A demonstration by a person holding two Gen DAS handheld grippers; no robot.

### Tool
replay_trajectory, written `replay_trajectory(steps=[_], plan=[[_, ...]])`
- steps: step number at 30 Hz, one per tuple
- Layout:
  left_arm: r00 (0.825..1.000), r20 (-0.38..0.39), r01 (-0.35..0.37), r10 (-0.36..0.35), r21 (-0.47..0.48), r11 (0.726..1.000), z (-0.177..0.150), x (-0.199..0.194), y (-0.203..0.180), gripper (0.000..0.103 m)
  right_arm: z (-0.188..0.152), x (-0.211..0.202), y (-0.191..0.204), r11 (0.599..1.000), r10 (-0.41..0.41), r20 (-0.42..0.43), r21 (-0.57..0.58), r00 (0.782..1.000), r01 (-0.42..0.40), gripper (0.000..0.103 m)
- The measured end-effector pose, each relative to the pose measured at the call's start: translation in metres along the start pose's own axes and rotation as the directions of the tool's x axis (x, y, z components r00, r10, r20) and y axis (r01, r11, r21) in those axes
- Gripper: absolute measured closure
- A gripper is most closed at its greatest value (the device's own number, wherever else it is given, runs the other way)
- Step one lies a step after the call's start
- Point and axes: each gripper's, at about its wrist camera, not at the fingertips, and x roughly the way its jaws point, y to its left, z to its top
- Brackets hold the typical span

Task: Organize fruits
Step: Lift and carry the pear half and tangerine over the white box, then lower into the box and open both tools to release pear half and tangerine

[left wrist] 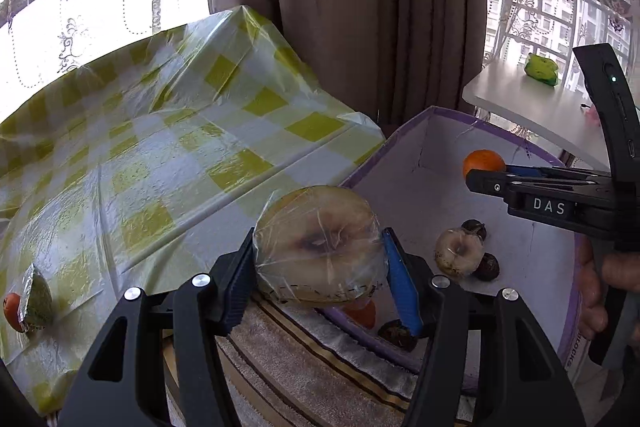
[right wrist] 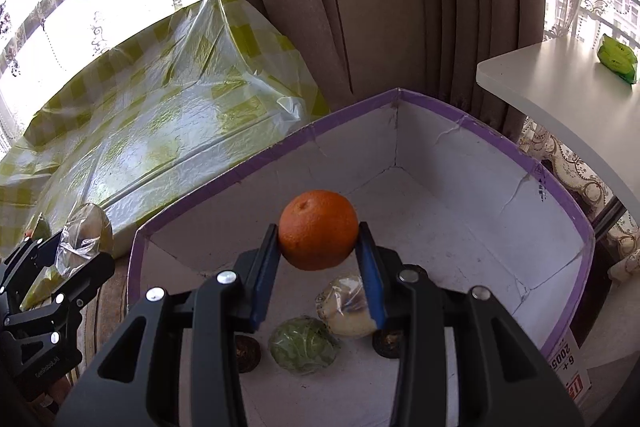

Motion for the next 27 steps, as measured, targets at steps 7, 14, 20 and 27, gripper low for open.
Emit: replay_trajectory(steps=[7,14,20,27], plan=[[0.994,-0.057,0.099,-0.095,0.087,0.991,0.004,0.024,-0.030,0.045,0.004,0.014,-0.029,0.994,-0.108,-0.036,-0.014,0.993,0.108,0.065],[0.985,-0.115,0.145,-0.130,0.129,0.981,0.012,0.047,-0.044,0.045,0.007,0.034,-0.038,0.986,-0.165,-0.115,-0.058,0.980,0.159,0.065],[0.967,-0.211,0.175,-0.142,0.147,0.974,0.013,0.074,-0.052,0.045,0.003,0.048,-0.041,0.964,-0.251,-0.161,-0.136,0.955,0.230,0.065],[0.942,-0.315,0.186,-0.117,0.201,0.962,0.013,0.101,-0.068,0.045,-0.007,0.069,-0.035,0.936,-0.308,-0.225,-0.245,0.924,0.252,0.065]])
